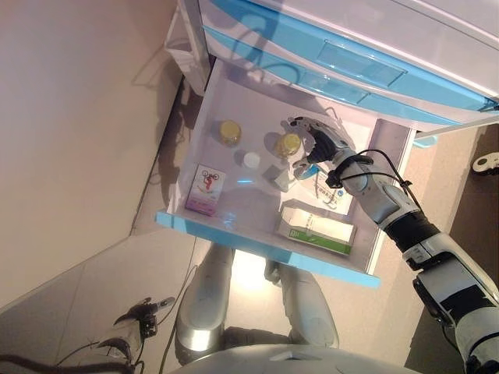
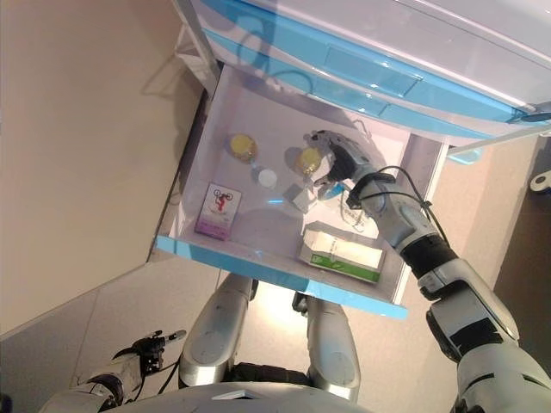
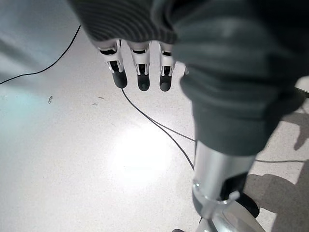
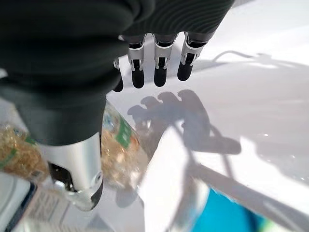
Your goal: Open the drawer and pick up the medicine
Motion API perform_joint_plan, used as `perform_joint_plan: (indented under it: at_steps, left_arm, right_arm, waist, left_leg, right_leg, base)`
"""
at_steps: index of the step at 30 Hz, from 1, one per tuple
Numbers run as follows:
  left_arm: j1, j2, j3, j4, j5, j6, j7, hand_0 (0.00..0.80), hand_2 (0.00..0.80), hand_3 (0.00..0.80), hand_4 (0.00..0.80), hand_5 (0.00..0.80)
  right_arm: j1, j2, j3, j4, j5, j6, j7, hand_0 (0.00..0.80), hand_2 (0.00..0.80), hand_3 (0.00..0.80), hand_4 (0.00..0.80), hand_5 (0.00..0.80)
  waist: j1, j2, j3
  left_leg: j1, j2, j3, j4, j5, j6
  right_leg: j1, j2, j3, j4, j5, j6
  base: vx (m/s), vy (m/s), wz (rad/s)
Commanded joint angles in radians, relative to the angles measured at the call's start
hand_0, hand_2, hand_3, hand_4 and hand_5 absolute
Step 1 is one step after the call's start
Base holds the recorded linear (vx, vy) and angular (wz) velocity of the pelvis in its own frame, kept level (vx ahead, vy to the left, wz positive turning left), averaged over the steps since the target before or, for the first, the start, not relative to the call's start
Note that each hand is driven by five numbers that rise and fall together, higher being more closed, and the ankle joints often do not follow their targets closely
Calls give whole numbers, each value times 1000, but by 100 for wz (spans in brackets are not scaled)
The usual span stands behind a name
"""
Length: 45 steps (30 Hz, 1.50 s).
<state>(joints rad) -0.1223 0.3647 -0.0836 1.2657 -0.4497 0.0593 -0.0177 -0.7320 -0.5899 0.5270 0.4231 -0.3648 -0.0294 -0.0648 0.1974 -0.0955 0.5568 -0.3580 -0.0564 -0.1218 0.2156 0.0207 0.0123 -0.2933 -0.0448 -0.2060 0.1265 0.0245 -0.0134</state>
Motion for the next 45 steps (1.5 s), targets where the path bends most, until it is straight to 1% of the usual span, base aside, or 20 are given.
perform_joint_plan:
  at_steps: [1,9,17,22,26,31,32,33,34,35,36,38,39,40,42,43,45]
  left_arm:
    - [24,-15,-29,18,17,0,-3,0,0,0,0,0]
    - [25,-14,-26,17,16,-8,-5,0,0,0,0,0]
    - [10,-4,-29,16,11,-3,-3,0,0,0,0,0]
    - [8,3,-27,15,12,-4,-5,0,0,0,0,0]
    - [3,8,-26,17,11,-4,-6,0,0,0,0,0]
    - [-1,10,-28,16,11,-7,-8,0,0,0,0,0]
    - [-2,10,-30,15,10,-7,-7,0,0,0,0,0]
    - [-3,8,-31,15,10,-7,-6,0,0,0,0,0]
    - [-3,7,-32,15,10,-7,-5,0,0,0,0,0]
    - [-5,6,-32,15,10,-5,-5,0,0,0,0,0]
    - [-5,5,-31,15,11,-5,-5,0,0,0,0,0]
    - [-4,5,-30,14,11,-5,-5,0,0,0,0,0]
    - [-5,4,-29,14,11,-4,-5,0,0,0,0,0]
    - [-6,3,-28,14,11,-3,-3,0,0,0,0,0]
    - [-7,1,-28,15,12,-3,-1,0,0,0,0,0]
    - [-6,1,-28,16,12,-3,-1,0,0,0,0,0]
    - [-5,1,-27,15,12,-5,-4,0,0,0,0,0]
  right_arm:
    - [-27,-2,9,-99,-6,-38,-39,0,0,0,0,0]
    - [-32,-2,9,-119,-8,-24,-6,0,0,0,0,0]
    - [-34,7,66,-66,-31,49,91,0,0,0,0,0]
    - [-34,10,85,-40,-44,73,134,0,0,0,0,0]
    - [-28,9,99,-23,-51,82,153,0,0,0,0,0]
    - [-33,7,104,-16,-56,72,149,0,0,0,0,0]
    - [-35,8,106,-17,-56,71,147,72,72,72,72,72]
    - [-35,9,105,-16,-55,66,140,480,480,480,480,480]
    - [-36,10,103,-18,-55,62,134,637,637,637,637,637]
    - [-38,10,102,-19,-55,60,130,637,637,637,637,637]
    - [-39,11,98,-21,-55,55,124,656,656,656,656,656]
    - [-37,11,95,-29,-46,49,110,627,627,627,627,627]
    - [-38,13,92,-33,-45,44,99,690,690,690,690,690]
    - [-40,16,87,-39,-48,44,96,725,725,725,725,725]
    - [-38,17,83,-44,-47,40,84,731,731,731,731,731]
    - [-40,14,80,-48,-43,40,82,800,800,800,800,800]
    - [-39,14,74,-51,-45,39,73,800,800,800,800,800]
  waist:
    - [17,32,-62]
    - [17,30,-70]
    - [25,26,-69]
    - [29,24,-63]
    - [30,22,-64]
    - [32,22,-62]
    - [32,23,-62]
    - [32,23,-63]
    - [32,23,-62]
    - [32,23,-63]
    - [31,24,-63]
    - [31,24,-63]
    - [31,24,-63]
    - [31,24,-63]
    - [30,23,-63]
    - [29,22,-64]
    - [29,24,-63]
  left_leg:
    - [3,13,25,-76,19,14]
    - [-1,14,21,-79,23,14]
    - [-5,16,19,-83,27,13]
    - [-4,15,19,-84,28,12]
    - [-3,15,18,-89,30,10]
    - [-5,16,17,-95,34,10]
    - [-5,16,17,-96,35,10]
    - [-4,16,16,-99,36,10]
    - [-3,16,16,-100,36,11]
    - [-5,15,16,-99,36,10]
    - [-6,15,16,-99,36,10]
    - [-7,16,16,-101,37,10]
    - [-7,16,17,-102,38,10]
    - [-7,16,17,-103,39,10]
    - [-7,16,17,-104,39,10]
    - [-6,17,18,-105,39,9]
    - [-5,18,20,-107,40,9]
  right_leg:
    - [-14,-29,-42,167,-88,16]
    - [-16,-28,-42,161,-83,18]
    - [-16,-31,-50,162,-84,18]
    - [-14,-33,-53,162,-86,18]
    - [-10,-33,-54,155,-84,19]
    - [-12,-34,-57,152,-82,20]
    - [-12,-34,-58,151,-81,20]
    - [-12,-33,-58,150,-81,20]
    - [-12,-33,-58,149,-80,20]
    - [-13,-33,-58,149,-80,20]
    - [-14,-33,-57,149,-80,21]
    - [-15,-33,-57,147,-79,21]
    - [-15,-32,-57,147,-78,21]
    - [-16,-31,-57,147,-77,22]
    - [-17,-31,-57,147,-76,22]
    - [-17,-31,-57,146,-76,22]
    - [-18,-32,-58,145,-75,23]
  base:
    - [0,0,0]
    - [0,0,0]
    - [0,0,0]
    - [0,0,0]
    - [0,0,0]
    - [0,0,0]
    - [0,0,0]
    - [0,0,0]
    - [0,0,0]
    - [0,0,0]
    - [0,0,0]
    - [0,0,0]
    - [0,0,0]
    - [0,0,0]
    - [0,0,0]
    - [0,0,0]
    - [0,0,0]
